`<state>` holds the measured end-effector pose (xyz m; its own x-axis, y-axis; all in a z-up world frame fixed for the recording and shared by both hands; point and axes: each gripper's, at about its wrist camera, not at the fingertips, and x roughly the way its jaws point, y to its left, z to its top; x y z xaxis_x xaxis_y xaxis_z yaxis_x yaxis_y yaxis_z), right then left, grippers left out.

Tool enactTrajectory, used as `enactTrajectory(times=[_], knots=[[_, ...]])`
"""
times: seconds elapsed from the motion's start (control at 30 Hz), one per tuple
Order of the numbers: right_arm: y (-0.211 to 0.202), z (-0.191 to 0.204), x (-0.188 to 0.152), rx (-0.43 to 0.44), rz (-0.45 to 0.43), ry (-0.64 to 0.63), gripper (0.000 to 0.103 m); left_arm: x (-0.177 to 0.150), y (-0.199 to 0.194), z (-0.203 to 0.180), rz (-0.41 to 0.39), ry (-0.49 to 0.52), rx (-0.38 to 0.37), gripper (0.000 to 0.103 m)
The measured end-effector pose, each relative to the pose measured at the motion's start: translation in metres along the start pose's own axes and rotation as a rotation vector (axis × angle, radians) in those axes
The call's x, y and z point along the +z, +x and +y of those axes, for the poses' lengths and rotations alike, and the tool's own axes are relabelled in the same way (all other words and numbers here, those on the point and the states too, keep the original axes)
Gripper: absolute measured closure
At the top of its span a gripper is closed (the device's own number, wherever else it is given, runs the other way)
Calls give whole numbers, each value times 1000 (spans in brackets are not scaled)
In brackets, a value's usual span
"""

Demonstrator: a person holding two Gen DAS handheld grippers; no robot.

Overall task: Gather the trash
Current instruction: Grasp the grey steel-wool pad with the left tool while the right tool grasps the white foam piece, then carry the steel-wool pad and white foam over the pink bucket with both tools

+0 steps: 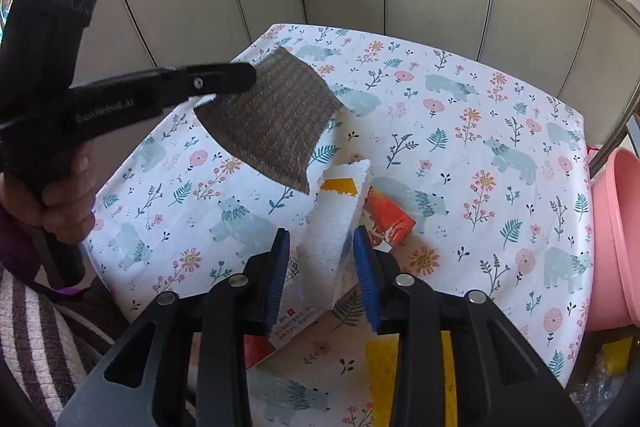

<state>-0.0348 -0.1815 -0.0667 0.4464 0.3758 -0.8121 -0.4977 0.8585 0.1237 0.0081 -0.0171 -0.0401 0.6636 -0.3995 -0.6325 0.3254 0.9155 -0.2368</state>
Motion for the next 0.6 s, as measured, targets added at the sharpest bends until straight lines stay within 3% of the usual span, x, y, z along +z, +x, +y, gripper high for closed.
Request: enactTrajectory(times=[0.2,0.6], knots=[[-1,-1,-4,4,-17,7,75,7,-12,-1,-41,3,-13,100],[-31,-18,-1,-4,-165,69,76,23,-27,-6,-105,32,-6,100]])
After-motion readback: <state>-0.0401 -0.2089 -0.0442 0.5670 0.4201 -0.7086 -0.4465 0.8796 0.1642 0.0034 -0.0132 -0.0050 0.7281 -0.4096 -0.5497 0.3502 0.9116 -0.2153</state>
